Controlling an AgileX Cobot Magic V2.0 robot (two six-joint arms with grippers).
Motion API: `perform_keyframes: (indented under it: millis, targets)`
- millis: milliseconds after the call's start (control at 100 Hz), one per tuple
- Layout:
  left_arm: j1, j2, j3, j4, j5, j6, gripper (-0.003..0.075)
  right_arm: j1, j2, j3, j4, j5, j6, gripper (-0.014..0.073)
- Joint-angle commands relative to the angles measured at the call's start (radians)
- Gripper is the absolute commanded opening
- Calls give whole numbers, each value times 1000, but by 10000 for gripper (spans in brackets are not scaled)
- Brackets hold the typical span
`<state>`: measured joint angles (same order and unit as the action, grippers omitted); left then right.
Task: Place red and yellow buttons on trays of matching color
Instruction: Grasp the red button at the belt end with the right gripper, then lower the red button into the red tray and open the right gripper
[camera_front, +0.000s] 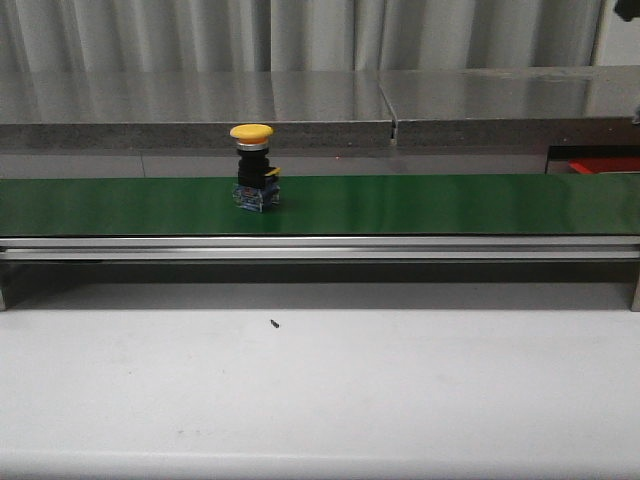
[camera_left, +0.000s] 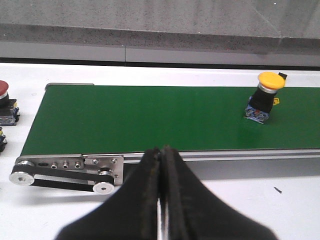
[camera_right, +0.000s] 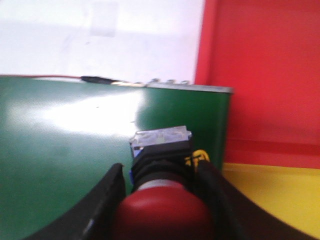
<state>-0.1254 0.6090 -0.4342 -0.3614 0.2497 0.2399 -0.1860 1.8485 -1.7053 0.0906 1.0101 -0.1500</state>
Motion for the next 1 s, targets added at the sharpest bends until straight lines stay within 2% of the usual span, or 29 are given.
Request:
perform_keyframes:
  millis: [0, 180, 360, 990]
  targets:
    - [0, -3, -29, -14, -77, 0, -19, -67, 10, -102, 7, 19, 1, 110]
    - [0, -3, -29, -14, -77, 0, -19, -175, 191, -322, 67, 151, 1, 110]
    - [0, -3, -29, -14, -77, 0, -19, -226, 366, -535, 113, 257, 1, 110]
    - [0, -3, -29, -14, -77, 0, -19, -228, 483, -544, 127, 226, 0, 113]
